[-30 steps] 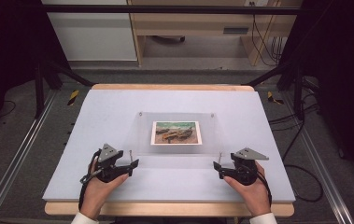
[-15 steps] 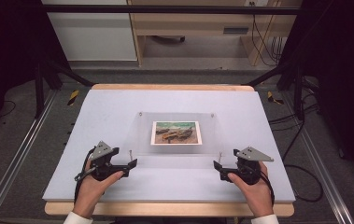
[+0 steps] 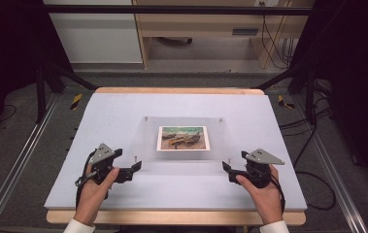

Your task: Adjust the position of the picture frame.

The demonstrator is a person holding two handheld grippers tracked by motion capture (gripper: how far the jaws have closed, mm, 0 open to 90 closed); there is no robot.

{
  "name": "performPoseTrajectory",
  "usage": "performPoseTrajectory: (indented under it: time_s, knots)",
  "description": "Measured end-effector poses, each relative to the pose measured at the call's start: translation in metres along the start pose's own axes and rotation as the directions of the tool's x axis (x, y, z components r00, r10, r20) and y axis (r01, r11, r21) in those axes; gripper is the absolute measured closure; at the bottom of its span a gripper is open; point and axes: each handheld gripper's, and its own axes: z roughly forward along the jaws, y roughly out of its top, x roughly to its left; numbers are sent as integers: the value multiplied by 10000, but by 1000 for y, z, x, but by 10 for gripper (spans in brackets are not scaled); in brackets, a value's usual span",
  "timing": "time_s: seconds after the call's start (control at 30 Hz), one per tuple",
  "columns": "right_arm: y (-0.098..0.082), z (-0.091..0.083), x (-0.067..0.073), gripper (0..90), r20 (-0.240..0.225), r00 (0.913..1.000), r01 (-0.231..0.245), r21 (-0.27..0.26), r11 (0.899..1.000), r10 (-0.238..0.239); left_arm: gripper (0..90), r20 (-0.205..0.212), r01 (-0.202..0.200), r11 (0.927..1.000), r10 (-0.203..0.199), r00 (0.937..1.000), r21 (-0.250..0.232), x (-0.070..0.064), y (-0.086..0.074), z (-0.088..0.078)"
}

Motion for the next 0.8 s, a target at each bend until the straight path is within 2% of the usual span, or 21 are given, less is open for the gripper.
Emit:
performPoseTrajectory:
  time_s: [0.1, 0.2, 0.4, 0.57, 0.67, 0.7, 0.77, 0.8]
  knots:
    - [6, 2, 1, 200, -4, 10000, 90, 30, 10000, -90, 72, 10, -18, 10000, 18, 10000, -52, 1, 8, 2]
    - [13, 5, 0, 240, -35, 9999, 143, 76, 9999, -143, 75, 64, 131, 9999, -130, 9999, -111, 4, 17, 6]
    - [25, 21, -3, 290, -236, 9997, 46, 507, 9987, -34, 101, 155, 80, 9997, -83, 9998, 236, 10, 29, 20]
    - [26, 39, -10, 309, -493, 9975, -461, 856, 9953, 505, 127, 121, 395, 9983, -401, 9991, 429, 16, 27, 31]
    - [26, 46, -13, 303, -523, 9962, -643, 998, 9929, 697, 142, 163, 770, 9966, -775, 9969, 307, 16, 24, 36]
    - [25, 48, -13, 300, -521, 9952, -769, 1080, 9912, 829, 146, 213, 849, 9956, -858, 9961, 407, 16, 22, 38]
    - [24, 50, -15, 288, -599, 9944, -799, 1143, 9902, 871, 148, 199, 807, 9949, -820, 9964, 602, 16, 21, 39]
    - [24, 50, -15, 280, -665, 9933, -861, 1180, 9893, 944, 148, 211, 929, 9942, -942, 9953, 541, 16, 19, 38]
